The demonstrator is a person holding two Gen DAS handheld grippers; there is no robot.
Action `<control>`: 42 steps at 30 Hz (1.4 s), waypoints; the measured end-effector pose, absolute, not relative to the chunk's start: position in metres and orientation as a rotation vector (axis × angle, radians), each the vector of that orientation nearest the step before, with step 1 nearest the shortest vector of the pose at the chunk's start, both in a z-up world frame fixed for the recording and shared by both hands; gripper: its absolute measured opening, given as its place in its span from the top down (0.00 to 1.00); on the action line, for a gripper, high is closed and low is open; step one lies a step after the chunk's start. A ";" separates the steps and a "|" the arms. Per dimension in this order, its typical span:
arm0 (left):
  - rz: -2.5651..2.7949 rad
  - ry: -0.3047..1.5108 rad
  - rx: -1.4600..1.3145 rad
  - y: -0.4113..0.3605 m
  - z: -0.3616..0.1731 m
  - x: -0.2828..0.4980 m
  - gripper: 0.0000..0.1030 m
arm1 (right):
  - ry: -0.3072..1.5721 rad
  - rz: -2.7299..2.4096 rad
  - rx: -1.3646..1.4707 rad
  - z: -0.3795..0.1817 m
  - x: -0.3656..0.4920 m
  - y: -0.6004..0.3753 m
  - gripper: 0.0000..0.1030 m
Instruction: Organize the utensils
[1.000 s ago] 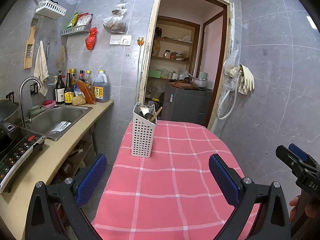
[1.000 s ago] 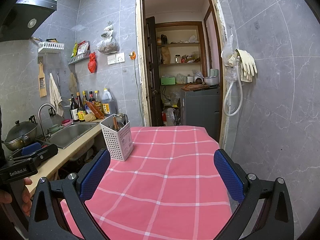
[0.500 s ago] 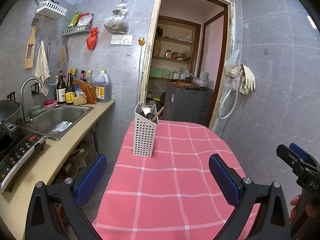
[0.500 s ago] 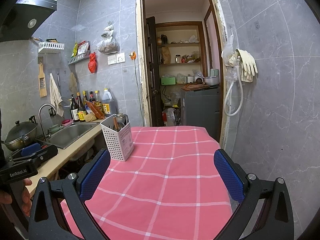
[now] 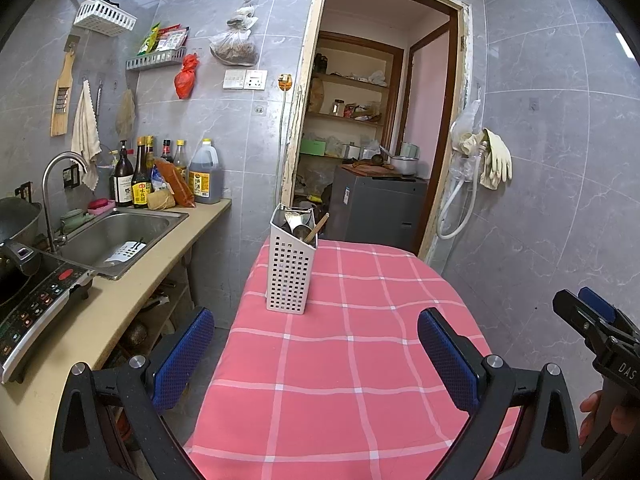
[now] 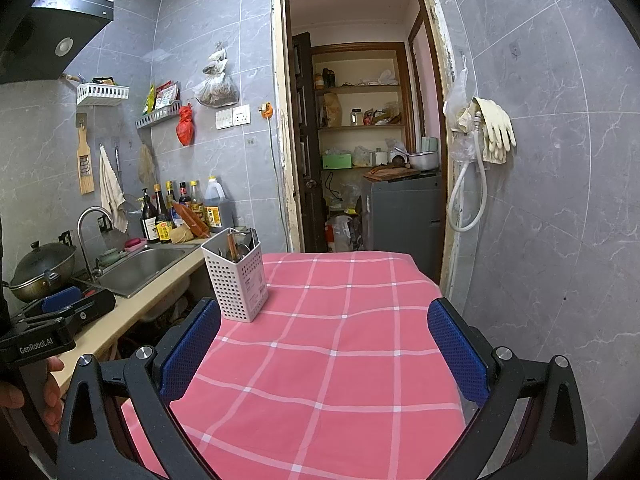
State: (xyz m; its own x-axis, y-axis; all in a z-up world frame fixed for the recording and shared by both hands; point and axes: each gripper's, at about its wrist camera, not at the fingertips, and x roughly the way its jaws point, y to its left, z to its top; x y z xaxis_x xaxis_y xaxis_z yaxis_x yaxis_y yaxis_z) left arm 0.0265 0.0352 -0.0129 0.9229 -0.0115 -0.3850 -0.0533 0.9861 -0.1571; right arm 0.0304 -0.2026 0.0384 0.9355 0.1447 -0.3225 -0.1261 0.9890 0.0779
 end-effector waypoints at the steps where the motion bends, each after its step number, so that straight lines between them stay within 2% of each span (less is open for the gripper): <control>1: 0.022 0.397 -0.167 0.034 -0.013 0.027 0.01 | 0.333 0.139 0.058 0.039 0.030 -0.204 0.01; 42: 0.060 0.421 -0.145 0.032 -0.017 0.030 0.01 | 0.348 0.144 0.055 0.033 0.033 -0.201 0.01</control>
